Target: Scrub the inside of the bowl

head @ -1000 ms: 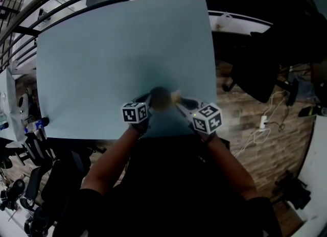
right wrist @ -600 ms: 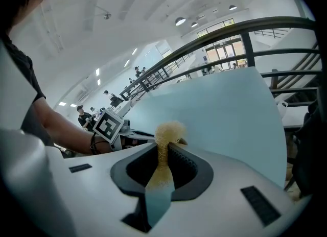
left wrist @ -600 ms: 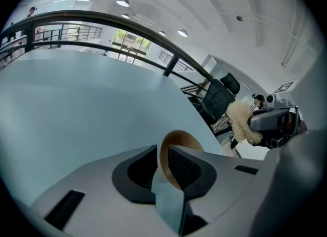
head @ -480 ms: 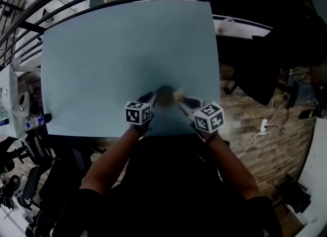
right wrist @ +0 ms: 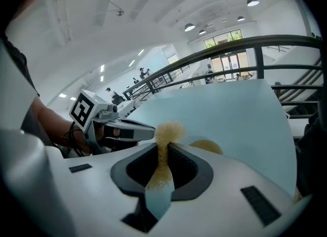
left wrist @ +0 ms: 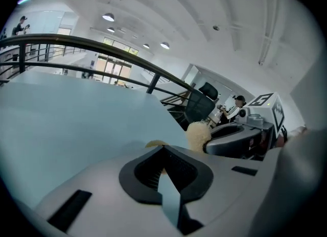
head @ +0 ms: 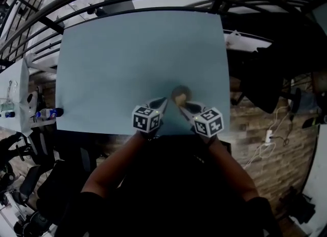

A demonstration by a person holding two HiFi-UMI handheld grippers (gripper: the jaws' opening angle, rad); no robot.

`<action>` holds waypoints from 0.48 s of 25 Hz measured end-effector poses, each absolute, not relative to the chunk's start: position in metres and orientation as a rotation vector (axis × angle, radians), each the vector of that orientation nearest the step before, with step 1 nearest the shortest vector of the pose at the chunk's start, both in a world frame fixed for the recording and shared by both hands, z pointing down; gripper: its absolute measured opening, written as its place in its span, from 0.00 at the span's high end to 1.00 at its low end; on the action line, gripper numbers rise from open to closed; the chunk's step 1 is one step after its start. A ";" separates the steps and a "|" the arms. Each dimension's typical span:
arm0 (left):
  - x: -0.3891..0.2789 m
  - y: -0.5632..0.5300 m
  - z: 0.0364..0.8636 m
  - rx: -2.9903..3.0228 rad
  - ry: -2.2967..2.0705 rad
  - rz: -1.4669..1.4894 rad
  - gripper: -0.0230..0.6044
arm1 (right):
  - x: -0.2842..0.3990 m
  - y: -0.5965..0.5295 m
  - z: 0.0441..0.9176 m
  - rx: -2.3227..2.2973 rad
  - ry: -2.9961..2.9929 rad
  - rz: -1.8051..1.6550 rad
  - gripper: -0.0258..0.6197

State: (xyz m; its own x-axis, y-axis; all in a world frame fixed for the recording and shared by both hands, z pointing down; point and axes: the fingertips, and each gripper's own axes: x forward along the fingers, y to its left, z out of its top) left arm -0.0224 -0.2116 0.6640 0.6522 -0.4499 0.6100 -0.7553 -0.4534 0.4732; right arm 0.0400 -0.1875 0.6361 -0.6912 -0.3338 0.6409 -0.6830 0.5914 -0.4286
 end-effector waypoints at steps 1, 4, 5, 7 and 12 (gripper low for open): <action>-0.024 -0.205 0.657 2.133 -0.919 0.517 0.97 | 0.034 -0.183 0.633 0.809 -2.324 0.914 0.86; -0.029 -0.187 0.636 2.170 -0.897 0.505 0.97 | 0.020 -0.168 0.625 0.825 -2.339 0.892 0.86; -0.032 -0.181 0.630 2.179 -0.892 0.501 0.97 | 0.016 -0.164 0.622 0.833 -2.343 0.888 0.86; -0.038 -0.169 0.622 2.192 -0.886 0.492 0.97 | 0.010 -0.155 0.618 0.854 -2.346 0.879 0.86; -0.052 -0.154 0.608 2.210 -0.923 0.462 0.97 | 0.005 -0.135 0.609 0.906 -2.331 0.851 0.86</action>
State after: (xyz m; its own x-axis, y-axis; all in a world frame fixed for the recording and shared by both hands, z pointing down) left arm -0.0521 -0.1540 0.6080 0.6843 -0.4823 0.5469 -0.7269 -0.5109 0.4589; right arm 0.0049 -0.1352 0.6088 -0.6566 -0.4136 0.6307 -0.7227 0.5843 -0.3692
